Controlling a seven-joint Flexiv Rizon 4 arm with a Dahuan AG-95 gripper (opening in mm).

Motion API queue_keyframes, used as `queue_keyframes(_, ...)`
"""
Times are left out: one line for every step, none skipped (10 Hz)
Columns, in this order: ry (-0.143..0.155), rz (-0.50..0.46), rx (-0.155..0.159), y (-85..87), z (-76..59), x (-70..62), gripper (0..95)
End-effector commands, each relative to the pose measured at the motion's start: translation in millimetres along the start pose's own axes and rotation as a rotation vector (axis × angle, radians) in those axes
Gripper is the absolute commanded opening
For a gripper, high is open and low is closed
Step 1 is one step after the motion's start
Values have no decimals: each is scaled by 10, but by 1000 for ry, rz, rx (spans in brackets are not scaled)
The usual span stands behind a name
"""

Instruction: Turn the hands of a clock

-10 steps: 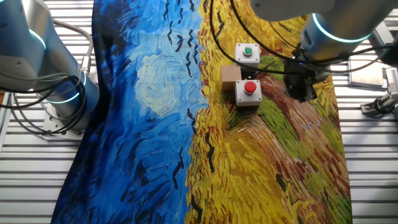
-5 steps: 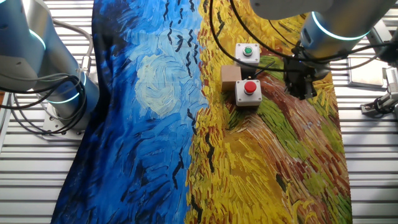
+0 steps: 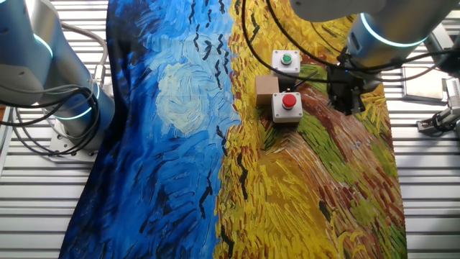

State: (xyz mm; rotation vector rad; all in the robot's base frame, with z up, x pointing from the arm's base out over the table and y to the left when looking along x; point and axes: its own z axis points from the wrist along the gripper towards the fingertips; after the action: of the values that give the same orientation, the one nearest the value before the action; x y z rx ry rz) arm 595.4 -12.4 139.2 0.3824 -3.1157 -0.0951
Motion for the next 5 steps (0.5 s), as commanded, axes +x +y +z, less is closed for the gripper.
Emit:
queue_keyframes(-10, 14, 6, -2, 1, 17, 0)
queue_keyframes(-11, 20, 2, -2, 1, 17, 0)
queue_keyframes(-14, 27, -4, -2, 1, 17, 0)
queue_keyframes(-14, 31, -10, -2, 1, 18, 0)
queue_keyframes(-14, 39, -12, -3, 2, 19, 0)
